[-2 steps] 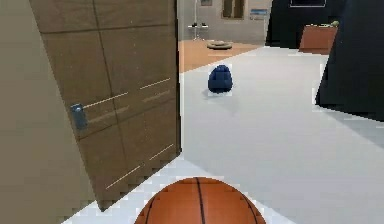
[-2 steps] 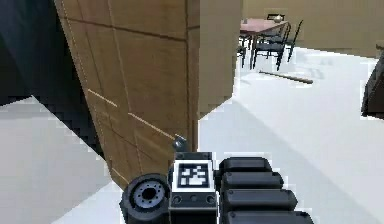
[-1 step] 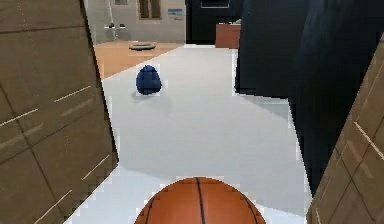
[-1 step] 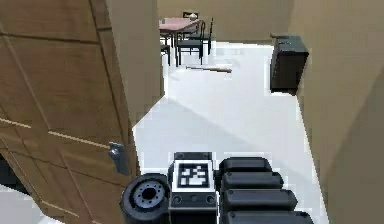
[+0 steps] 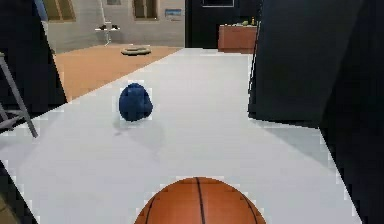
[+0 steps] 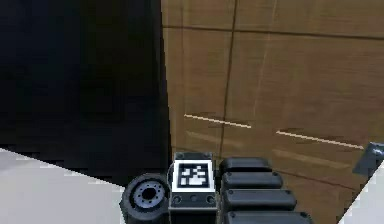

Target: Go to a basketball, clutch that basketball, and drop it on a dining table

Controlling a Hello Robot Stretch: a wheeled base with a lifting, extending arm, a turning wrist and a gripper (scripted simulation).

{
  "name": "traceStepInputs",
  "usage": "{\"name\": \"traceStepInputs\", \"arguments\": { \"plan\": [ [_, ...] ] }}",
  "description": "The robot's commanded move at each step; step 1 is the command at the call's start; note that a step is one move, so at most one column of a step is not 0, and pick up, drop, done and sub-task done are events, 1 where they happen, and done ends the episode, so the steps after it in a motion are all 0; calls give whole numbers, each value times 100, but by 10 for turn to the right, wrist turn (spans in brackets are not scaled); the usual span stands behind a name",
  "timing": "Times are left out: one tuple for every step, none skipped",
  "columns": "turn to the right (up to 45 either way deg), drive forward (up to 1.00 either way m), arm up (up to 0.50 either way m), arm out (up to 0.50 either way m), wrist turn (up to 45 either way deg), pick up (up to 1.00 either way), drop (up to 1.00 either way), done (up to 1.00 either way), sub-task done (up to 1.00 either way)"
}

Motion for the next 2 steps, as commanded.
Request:
{"name": "traceStepInputs", "arguments": {
  "plan": [
    [0,100,0,0,0,0,0,0,0],
    [0,100,0,0,0,0,0,0,0]
  ]
}}
